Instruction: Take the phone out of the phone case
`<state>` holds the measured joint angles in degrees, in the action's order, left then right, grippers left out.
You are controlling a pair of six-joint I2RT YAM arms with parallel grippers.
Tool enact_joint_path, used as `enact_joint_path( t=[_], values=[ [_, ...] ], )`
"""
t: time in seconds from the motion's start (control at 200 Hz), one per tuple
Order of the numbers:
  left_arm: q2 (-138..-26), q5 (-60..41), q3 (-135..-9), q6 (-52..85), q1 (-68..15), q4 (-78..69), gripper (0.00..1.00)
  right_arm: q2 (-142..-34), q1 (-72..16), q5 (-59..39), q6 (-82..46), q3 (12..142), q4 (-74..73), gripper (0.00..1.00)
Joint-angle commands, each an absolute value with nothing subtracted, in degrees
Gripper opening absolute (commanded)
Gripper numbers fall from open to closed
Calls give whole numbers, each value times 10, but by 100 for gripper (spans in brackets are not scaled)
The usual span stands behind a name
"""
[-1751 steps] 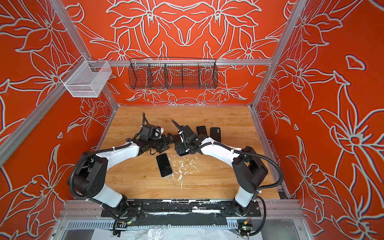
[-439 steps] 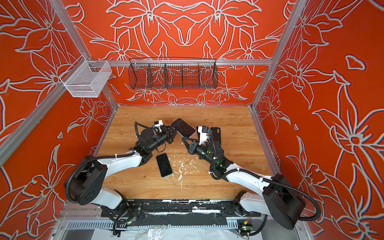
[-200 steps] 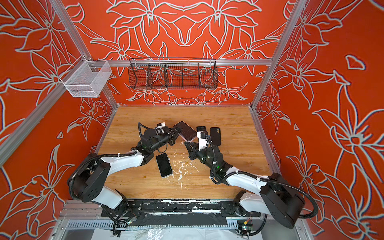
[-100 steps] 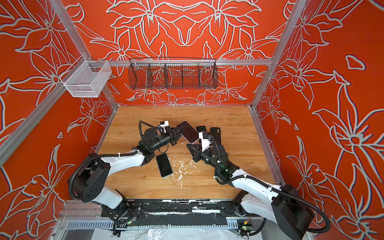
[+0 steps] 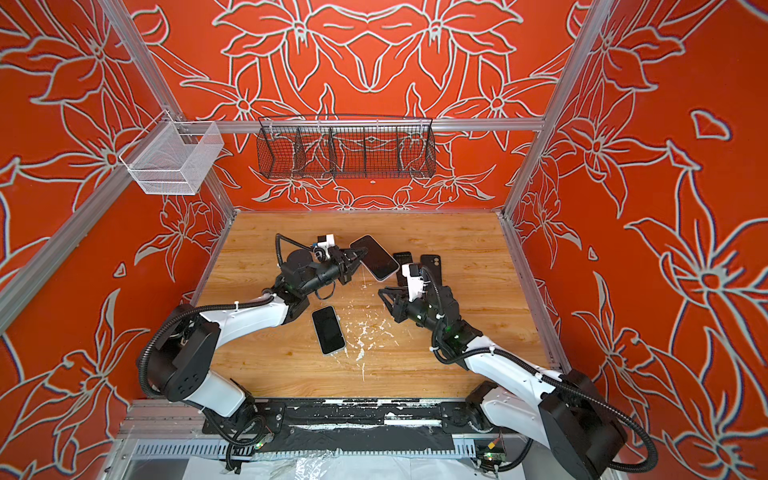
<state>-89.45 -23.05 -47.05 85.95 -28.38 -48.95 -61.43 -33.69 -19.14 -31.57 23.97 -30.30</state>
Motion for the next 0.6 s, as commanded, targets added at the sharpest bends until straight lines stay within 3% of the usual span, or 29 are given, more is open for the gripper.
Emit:
enact_joint_path(
  t=[0.0,0.315,0.455,0.596],
  values=[
    [-890,-256,-496,842,-277,-523,0,-610,-328,-219,-303,236,-277,34],
    [-891,-312,-520,802,-253,-477,0,-599,-307,-275,-278,264,-225,56],
    [-873,-338,-552,719,-247,-355,0,-591,-305,-276,-246,292,-164,61],
    [-854,-357,-592,623,-244,-230,0,-588,-300,-282,-213,325,-104,77]
  ],
)
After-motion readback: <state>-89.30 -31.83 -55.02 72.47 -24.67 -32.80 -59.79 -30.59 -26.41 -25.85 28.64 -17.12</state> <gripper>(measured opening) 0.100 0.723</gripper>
